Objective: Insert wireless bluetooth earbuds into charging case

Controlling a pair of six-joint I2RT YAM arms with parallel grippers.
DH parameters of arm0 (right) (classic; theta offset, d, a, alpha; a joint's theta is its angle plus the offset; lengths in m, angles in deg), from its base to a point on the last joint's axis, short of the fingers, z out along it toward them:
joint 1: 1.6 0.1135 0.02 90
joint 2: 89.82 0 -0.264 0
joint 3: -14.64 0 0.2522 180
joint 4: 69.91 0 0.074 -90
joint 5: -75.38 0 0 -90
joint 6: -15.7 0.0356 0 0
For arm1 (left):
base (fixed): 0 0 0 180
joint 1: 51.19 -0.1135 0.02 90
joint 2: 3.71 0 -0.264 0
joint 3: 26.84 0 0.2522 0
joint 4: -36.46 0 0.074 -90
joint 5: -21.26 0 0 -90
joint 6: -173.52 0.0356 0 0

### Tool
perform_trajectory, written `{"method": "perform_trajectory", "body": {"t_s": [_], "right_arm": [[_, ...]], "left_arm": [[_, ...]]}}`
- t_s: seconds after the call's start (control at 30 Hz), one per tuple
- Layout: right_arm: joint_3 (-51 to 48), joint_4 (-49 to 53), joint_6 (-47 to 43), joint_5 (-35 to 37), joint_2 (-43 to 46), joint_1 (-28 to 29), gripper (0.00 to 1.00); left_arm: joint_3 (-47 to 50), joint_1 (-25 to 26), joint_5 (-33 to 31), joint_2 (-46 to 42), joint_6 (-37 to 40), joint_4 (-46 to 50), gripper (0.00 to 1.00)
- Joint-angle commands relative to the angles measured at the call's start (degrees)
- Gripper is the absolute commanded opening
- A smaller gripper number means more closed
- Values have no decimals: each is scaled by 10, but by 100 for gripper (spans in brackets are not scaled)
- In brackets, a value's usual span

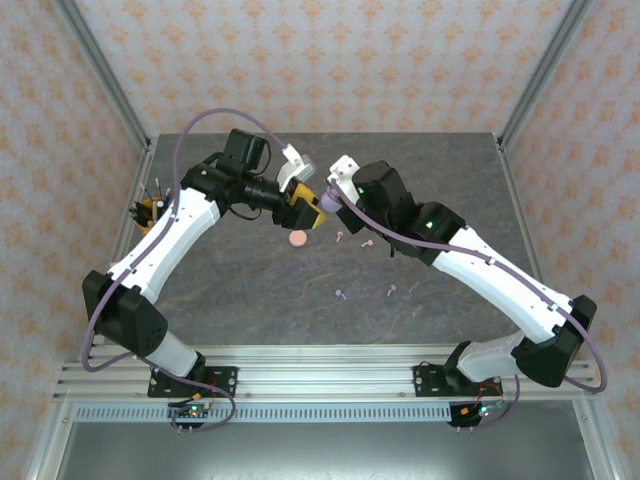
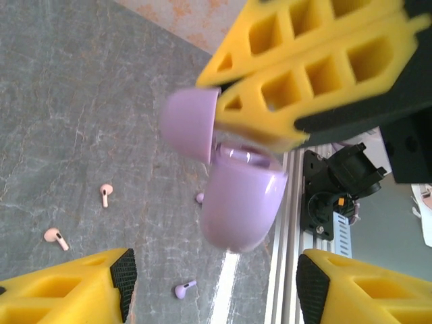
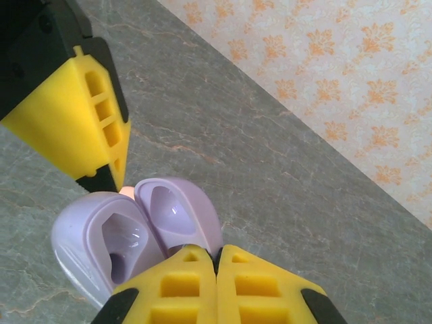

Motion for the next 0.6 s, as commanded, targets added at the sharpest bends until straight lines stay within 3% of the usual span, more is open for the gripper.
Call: {"method": "perform_trajectory", "body": {"t_s": [0.0,0.27,0.57], "right_arm": [[1,9,11,-10,7,4,0],[6,12,-2,-2,-2,19,0],[11,22,-49,79,-25,54,0]], "left_arm": [[-26,-3,27,8,-10,-15,65],[-62,-3,45,33,21,39,63],[-91,-4,65,54,74,125,60]]}}
